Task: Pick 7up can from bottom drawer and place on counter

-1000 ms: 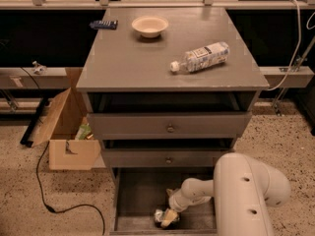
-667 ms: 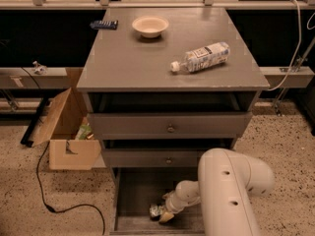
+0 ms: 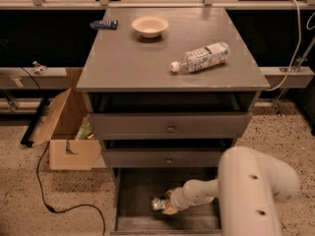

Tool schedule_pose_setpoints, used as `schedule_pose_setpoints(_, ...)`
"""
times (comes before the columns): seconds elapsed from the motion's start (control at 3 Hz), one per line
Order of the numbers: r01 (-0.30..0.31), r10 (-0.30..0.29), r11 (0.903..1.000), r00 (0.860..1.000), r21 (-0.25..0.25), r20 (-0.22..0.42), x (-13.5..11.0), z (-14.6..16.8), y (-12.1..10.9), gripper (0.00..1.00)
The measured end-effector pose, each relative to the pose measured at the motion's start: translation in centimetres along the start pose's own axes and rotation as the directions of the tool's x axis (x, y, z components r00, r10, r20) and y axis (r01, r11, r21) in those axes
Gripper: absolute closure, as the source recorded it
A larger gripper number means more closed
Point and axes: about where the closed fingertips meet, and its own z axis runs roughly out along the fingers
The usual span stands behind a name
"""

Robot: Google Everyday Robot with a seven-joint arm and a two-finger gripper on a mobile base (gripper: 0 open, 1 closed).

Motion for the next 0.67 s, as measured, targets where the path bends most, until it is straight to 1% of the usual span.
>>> schedule_pose_setpoints(0.33,0.025,-0.028,0.9995,0.992,0.021,0.127,-2.0,-4.0,-1.0,1.00)
schedule_pose_setpoints(0.67,-0.005,0.003,1.0000,0.989,0.007,0.150,-0.2,-5.7,0.3,1.00)
